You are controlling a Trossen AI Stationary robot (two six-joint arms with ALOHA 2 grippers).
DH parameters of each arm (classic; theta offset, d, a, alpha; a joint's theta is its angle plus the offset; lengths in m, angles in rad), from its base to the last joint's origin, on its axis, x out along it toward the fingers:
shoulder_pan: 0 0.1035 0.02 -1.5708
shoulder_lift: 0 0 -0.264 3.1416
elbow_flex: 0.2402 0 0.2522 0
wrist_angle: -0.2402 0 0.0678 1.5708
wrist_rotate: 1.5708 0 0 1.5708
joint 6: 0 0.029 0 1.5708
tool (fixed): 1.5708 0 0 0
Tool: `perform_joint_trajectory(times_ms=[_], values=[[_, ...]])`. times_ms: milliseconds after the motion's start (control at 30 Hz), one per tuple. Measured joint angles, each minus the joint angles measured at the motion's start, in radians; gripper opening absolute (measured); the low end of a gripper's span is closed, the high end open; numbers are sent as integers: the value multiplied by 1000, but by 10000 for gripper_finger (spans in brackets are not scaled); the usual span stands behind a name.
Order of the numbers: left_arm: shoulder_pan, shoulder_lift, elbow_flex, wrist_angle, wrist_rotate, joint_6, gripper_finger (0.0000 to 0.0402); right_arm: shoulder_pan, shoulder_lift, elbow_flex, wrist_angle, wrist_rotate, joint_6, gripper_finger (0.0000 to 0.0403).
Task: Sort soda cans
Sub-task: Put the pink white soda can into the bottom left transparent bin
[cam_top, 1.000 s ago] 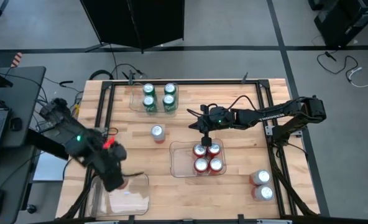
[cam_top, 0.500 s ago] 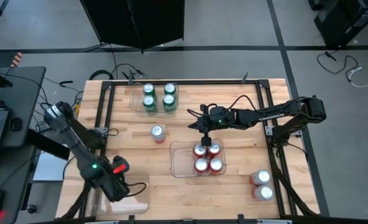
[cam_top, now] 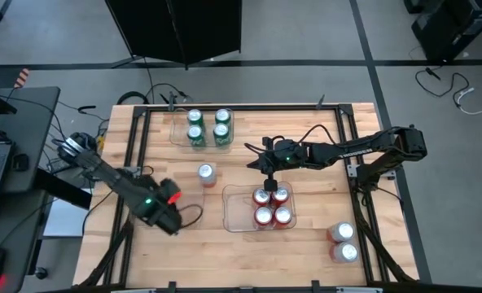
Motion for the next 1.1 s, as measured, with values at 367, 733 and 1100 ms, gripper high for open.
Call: perform_joint_trajectory(times_ms=[367, 733, 1100], values=[[185, -31, 9, 32, 32, 215, 238, 0, 0, 0, -8, 0, 3, 1], [216, -173, 21, 77, 4, 199, 238, 0, 0, 0, -13, 0, 6, 1], [303, -182, -116, 88, 34, 202, 238, 0, 0, 0, -22, 0, 32, 0]])
